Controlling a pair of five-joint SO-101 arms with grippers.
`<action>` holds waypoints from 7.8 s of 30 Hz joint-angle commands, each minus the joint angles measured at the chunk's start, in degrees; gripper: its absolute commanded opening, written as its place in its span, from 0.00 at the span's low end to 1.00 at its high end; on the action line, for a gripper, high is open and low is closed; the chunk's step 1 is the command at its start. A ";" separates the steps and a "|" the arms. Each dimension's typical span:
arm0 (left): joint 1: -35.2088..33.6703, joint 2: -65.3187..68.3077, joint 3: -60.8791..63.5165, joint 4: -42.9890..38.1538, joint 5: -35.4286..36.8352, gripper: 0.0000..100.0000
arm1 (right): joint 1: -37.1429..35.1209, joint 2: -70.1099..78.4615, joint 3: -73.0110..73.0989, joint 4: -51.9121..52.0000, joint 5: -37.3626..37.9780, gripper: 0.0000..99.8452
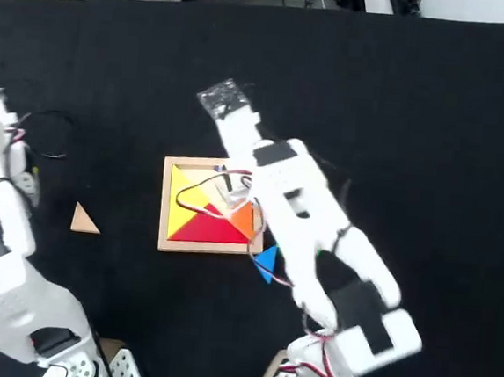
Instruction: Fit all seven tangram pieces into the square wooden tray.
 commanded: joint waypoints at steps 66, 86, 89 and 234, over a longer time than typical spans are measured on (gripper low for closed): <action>22.20 -37.45 40.75 -18.64 8.18 0.03 | 16.79 -30.46 27.38 -7.12 3.25 0.01; 16.48 -36.84 42.42 -19.08 52.31 0.39 | 16.70 -30.46 27.91 -8.18 3.60 0.01; 16.13 -36.84 42.95 -22.15 52.22 0.36 | 16.70 -30.46 29.32 -10.64 3.60 0.01; 57.71 11.34 -10.77 -19.43 30.07 0.32 | 32.00 -30.37 27.74 -13.98 -1.32 0.01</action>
